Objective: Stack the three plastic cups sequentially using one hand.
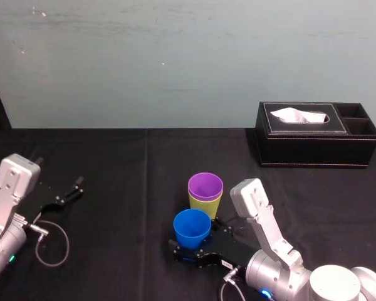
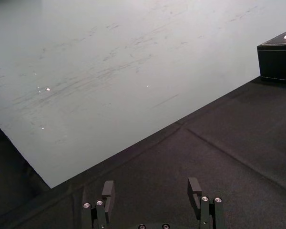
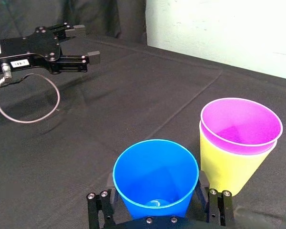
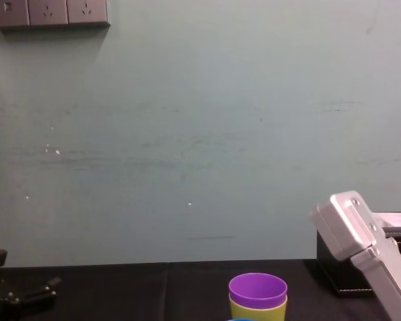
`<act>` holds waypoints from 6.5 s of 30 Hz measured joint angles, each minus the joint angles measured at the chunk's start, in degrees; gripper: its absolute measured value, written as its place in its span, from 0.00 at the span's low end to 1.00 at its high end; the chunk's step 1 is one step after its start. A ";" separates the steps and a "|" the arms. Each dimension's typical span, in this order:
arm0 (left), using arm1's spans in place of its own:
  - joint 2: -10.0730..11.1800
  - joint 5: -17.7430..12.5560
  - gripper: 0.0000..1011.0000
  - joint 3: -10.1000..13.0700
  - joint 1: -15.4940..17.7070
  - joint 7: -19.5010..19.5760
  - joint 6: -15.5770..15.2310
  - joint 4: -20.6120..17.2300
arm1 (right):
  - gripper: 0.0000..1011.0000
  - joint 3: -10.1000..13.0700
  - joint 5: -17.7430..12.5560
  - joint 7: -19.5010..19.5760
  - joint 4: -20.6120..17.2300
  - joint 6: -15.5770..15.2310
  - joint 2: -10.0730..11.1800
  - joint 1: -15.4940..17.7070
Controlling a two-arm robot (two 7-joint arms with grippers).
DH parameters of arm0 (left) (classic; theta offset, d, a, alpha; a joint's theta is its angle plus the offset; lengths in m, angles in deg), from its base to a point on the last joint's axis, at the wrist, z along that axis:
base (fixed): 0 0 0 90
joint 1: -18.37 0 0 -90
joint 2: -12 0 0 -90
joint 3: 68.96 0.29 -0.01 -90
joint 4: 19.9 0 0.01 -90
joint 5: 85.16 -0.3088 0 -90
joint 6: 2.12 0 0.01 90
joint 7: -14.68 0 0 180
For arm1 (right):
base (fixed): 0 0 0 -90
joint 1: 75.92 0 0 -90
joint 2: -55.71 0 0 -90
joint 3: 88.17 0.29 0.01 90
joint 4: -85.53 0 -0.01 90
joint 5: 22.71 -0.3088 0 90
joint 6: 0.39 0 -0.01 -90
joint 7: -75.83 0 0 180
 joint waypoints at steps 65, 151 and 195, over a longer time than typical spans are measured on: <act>0.00 0.00 0.99 0.00 0.00 0.00 0.00 0.00 | 0.72 3.88 -9.26 -2.65 -8.46 -8.41 3.73 -10.02; 0.00 0.00 0.99 0.00 0.00 0.00 0.00 0.00 | 0.99 0.08 -7.35 -2.11 4.75 -3.94 1.90 -13.61; 0.00 0.00 0.99 0.00 0.00 0.00 0.00 0.00 | 0.99 12.80 -3.13 11.27 0.17 1.83 1.91 1.48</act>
